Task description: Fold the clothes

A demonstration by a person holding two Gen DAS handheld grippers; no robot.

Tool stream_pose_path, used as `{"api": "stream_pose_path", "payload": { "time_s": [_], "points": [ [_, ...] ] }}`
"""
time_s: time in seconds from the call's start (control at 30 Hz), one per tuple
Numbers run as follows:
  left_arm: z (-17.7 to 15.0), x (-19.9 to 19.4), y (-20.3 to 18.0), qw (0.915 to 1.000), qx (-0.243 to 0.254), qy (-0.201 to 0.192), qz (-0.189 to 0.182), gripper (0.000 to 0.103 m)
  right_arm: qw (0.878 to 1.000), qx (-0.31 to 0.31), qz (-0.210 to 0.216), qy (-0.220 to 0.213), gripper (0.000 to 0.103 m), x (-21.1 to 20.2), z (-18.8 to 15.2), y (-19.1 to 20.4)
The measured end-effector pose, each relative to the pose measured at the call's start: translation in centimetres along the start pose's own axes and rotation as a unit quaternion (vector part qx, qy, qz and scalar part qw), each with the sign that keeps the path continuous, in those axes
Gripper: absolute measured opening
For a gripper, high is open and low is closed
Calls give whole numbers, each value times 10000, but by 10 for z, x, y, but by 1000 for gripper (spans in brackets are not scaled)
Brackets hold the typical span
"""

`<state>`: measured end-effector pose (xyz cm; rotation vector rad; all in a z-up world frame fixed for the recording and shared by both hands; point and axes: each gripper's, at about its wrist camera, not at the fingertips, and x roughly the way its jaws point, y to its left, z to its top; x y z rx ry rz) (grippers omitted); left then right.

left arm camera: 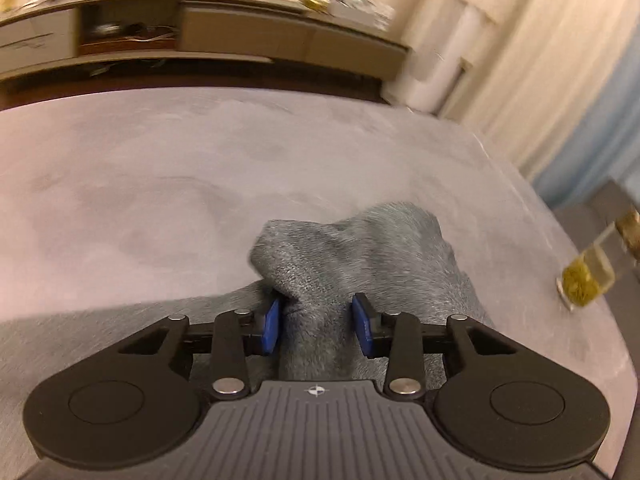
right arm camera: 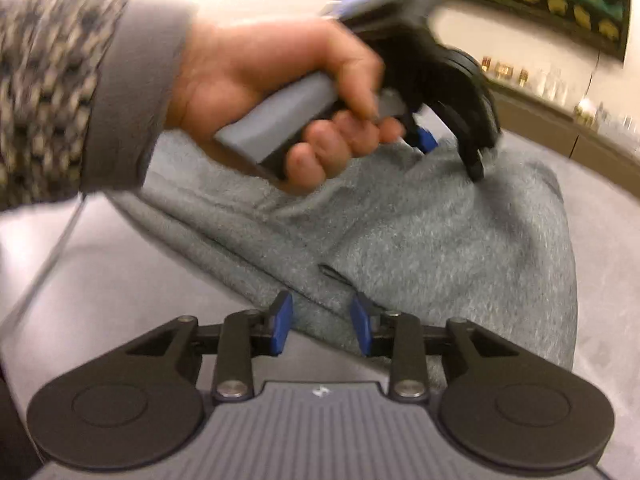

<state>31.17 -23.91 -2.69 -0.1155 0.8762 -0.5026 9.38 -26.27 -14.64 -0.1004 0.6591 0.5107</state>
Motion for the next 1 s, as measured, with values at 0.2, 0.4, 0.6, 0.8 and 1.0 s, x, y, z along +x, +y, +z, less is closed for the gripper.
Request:
{"api": "stream_pose_path", "payload": {
  "time_s": [0.2, 0.4, 0.6, 0.8, 1.0],
  "points": [
    [-42, -45, -23, 9978, 663, 16, -73, 54, 9898, 1151, -69, -838, 32, -45, 18, -51],
    [-96, -42, -52, 9950, 801, 374, -464, 52, 9811, 1214, -1471, 323, 33, -18, 2, -81],
    [-108, -52, -46, 9950, 688, 363, -621, 52, 9804, 1127, -1618, 41, 38, -26, 3, -78],
    [-118, -65, -43, 9943, 558, 461, -781, 49, 9845, 1168, -1306, -13, 32, -13, 11, -75],
    [-133, -146, 9, 9997, 60, -232, 85, 83, 9839, 874, -1490, 469, 33, -13, -4, -68]
  ]
}}
